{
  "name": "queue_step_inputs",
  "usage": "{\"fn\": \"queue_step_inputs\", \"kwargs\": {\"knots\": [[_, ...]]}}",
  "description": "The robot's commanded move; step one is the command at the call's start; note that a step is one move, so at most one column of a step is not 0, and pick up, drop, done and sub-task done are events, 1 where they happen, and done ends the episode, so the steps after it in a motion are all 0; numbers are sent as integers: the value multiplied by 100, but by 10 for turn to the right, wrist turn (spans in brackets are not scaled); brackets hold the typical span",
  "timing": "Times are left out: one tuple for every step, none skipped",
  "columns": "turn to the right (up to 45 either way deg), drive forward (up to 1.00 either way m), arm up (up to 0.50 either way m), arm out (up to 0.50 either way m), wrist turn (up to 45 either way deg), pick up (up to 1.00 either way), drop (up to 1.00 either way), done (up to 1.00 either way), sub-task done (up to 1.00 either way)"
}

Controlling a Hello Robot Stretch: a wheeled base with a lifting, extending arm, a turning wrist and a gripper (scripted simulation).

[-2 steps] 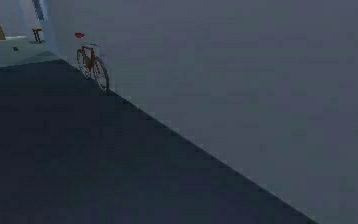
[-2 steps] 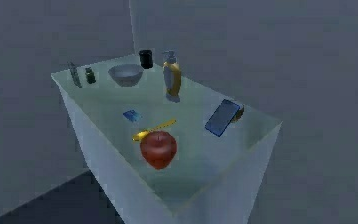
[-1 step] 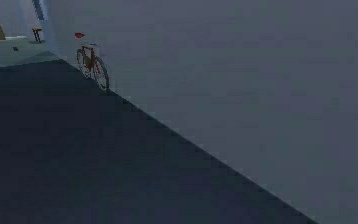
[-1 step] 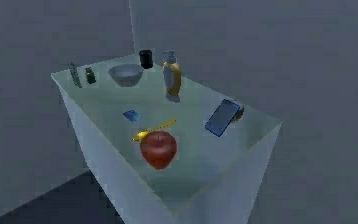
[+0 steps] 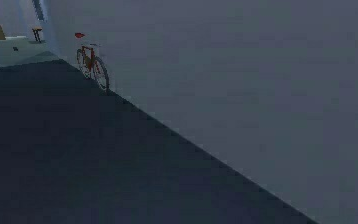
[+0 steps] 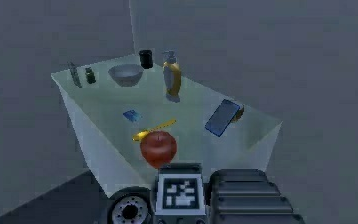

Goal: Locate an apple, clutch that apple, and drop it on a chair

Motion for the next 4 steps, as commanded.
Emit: {"fn": "queue_step_inputs", "kwargs": {"knots": [[0, 0, 0, 12, 0, 0, 0, 0, 0], [0, 0, 0, 0, 450, 0, 0, 0, 0], [0, 0, 0, 0, 450, 0, 0, 0, 0], [0, 0, 0, 0, 450, 0, 0, 0, 0]]}}
